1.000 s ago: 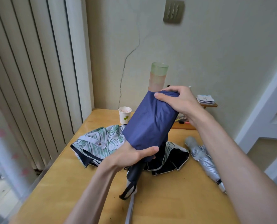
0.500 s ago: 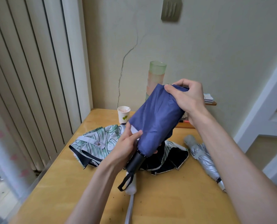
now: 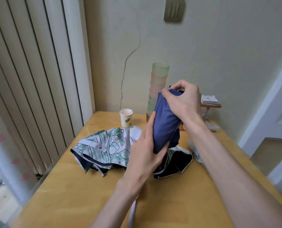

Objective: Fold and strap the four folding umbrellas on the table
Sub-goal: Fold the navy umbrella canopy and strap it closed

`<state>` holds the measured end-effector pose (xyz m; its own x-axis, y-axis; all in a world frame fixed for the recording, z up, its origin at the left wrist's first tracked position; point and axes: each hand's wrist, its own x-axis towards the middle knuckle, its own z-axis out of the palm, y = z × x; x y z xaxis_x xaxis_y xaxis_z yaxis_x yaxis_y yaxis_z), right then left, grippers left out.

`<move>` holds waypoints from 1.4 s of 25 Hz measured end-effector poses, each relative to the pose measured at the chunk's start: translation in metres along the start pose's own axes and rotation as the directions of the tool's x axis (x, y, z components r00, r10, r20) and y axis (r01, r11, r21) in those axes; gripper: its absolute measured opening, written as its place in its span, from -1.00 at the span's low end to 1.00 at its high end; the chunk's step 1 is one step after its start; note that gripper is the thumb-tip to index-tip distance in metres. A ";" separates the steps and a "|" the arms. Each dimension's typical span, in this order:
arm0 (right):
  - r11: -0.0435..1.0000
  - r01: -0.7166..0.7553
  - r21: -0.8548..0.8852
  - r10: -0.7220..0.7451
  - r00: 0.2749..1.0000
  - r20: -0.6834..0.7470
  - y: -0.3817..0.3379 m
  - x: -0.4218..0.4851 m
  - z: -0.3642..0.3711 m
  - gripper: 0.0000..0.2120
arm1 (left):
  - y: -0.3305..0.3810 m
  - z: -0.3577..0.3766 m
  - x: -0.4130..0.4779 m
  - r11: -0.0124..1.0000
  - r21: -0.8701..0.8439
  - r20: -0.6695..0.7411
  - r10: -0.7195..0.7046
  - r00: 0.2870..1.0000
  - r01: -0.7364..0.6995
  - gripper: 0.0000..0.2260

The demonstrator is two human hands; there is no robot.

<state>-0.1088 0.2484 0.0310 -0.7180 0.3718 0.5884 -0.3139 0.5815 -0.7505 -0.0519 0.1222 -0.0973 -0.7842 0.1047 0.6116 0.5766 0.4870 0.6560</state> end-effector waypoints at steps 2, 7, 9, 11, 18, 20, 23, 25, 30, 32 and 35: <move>1.000 -0.010 0.002 0.010 1.000 0.001 -0.002 -0.003 0.001 -0.76 | -0.003 0.001 0.000 0.987 -0.155 -0.026 -0.037 0.999 0.032 -0.20; 0.998 0.059 0.028 -0.061 0.993 0.099 -0.003 -0.009 0.009 -0.81 | 0.004 -0.007 0.001 0.880 -0.441 0.119 -0.136 0.984 0.175 -0.43; 0.982 0.077 0.173 -0.118 0.964 0.238 0.000 -0.010 0.006 -0.87 | 0.001 -0.016 0.003 0.838 -0.502 0.100 -0.190 0.977 0.214 -0.51; 0.946 0.058 0.319 -0.168 0.929 0.329 0.006 -0.013 -0.003 -0.76 | 0.001 -0.024 0.005 0.740 -0.608 0.118 -0.275 0.954 0.288 -0.61; 0.922 0.022 0.386 -0.148 0.943 0.299 0.046 -0.036 -0.007 -0.66 | 0.001 -0.033 0.006 0.546 -0.640 0.402 -0.362 0.841 0.541 -0.55; 0.904 -0.008 0.428 -0.122 0.954 0.275 0.046 -0.034 -0.006 -0.66 | -0.003 -0.030 0.005 0.576 -0.606 0.401 -0.374 0.836 0.548 -0.52; 0.865 -0.081 0.496 -0.078 0.954 0.291 0.045 -0.031 -0.008 -0.61 | -0.008 -0.025 0.006 0.546 -0.637 0.334 -0.440 0.833 0.544 -0.52; 0.837 -0.140 0.528 -0.044 0.946 0.321 0.047 -0.030 -0.011 -0.60 | -0.011 -0.028 0.008 0.544 -0.642 0.288 -0.482 0.827 0.541 -0.57; 0.796 -0.196 0.572 -0.029 0.933 0.360 0.058 -0.030 -0.016 -0.61 | -0.014 -0.038 0.009 0.537 -0.647 0.323 -0.450 0.833 0.541 -0.66; 0.807 -0.174 0.564 -0.039 0.938 0.346 0.060 -0.033 -0.017 -0.60 | -0.015 -0.040 0.008 0.545 -0.636 0.342 -0.436 0.833 0.546 -0.65; 0.816 -0.139 0.560 -0.025 0.961 0.274 0.062 -0.037 -0.017 -0.73 | -0.022 -0.038 0.009 0.587 -0.621 0.295 -0.439 0.849 0.520 -0.61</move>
<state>-0.0909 0.2827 -0.0323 -0.8528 0.1449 0.5018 -0.5048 0.0176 -0.8630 -0.0630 0.0793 -0.0898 -0.9864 0.1305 0.1003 0.0732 -0.1984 0.9774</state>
